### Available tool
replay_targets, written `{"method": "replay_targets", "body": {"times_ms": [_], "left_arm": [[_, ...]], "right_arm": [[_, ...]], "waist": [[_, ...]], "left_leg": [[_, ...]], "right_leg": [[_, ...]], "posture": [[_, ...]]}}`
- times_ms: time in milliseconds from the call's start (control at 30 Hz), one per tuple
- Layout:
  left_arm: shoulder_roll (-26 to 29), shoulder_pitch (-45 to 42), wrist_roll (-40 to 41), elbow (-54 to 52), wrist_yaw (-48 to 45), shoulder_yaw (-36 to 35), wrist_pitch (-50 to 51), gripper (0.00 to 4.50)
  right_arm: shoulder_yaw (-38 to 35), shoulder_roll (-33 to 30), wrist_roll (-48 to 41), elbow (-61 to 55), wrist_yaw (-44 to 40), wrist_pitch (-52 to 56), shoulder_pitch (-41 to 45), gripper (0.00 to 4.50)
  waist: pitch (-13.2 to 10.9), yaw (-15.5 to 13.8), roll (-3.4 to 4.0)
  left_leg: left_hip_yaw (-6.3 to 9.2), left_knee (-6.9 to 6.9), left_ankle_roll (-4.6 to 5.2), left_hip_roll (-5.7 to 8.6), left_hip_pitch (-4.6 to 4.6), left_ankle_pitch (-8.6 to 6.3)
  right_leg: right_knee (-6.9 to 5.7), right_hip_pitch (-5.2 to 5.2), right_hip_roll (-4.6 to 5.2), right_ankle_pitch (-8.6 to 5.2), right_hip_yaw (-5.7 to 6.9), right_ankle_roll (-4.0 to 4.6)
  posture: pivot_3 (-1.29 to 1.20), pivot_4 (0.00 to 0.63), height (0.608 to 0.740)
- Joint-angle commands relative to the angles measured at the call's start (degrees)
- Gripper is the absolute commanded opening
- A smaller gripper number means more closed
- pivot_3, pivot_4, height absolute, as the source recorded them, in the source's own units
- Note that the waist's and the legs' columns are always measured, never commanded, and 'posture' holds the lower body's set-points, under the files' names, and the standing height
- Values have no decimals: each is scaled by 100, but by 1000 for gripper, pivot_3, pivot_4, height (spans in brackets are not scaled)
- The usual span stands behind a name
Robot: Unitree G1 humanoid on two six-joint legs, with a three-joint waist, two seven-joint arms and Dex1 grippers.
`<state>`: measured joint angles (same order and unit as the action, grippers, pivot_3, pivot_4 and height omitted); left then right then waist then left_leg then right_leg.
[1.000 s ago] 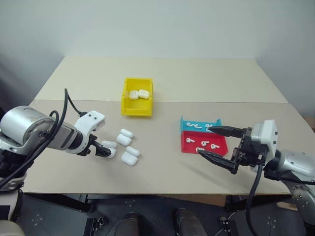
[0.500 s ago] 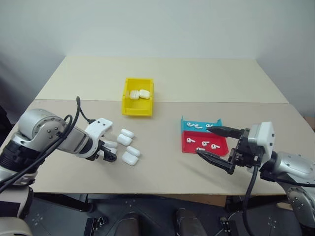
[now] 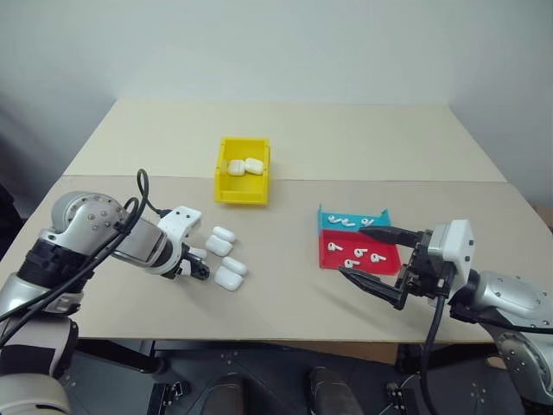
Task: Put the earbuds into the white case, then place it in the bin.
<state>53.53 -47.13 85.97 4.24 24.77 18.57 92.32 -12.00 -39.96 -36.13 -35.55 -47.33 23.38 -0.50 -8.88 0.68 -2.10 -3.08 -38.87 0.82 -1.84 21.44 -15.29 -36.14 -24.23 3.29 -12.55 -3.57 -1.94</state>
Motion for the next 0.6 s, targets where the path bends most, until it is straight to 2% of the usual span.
{"method": "replay_targets", "body": {"times_ms": [33,67,100,267,433,600], "left_arm": [[107,-31,309,-33,306,18,18,4485],[106,-17,327,-51,380,3,18,4485],[87,-1,341,-48,481,-34,18,4098],[128,-13,481,-28,581,-21,18,2811],[165,56,487,-173,595,-156,18,2782],[329,349,-308,-1112,-21,-709,-195,2782]], "right_arm": [[-42,29,21,-228,15,-212,-24,4500],[-34,33,34,-228,15,-228,-35,4500],[-28,36,35,-229,19,-232,-39,4500],[-17,49,55,-221,24,-238,-21,4500],[-49,42,30,-213,13,-230,-7,4500],[-65,67,12,-225,41,-225,-20,4500]], "waist": [[0,8,0],[0,9,0],[0,9,0],[0,2,0],[0,3,0],[-1,8,-1]], "left_leg": [[0,1,0,0,0,0],[1,1,0,0,0,0],[1,1,0,0,1,0],[-1,0,-1,2,1,0],[-3,1,-1,2,3,0],[-10,2,-3,2,6,1]], "right_leg": [[1,-1,0,0,-1,0],[1,-1,1,0,-1,0],[1,-2,1,0,-2,0],[1,-1,1,0,-1,0],[3,-3,1,0,-1,0],[5,-6,1,0,-1,0]], "posture": [[0,150,740],[0,150,740],[0,150,740],[0,150,740],[0,150,740],[0,150,740]]}}
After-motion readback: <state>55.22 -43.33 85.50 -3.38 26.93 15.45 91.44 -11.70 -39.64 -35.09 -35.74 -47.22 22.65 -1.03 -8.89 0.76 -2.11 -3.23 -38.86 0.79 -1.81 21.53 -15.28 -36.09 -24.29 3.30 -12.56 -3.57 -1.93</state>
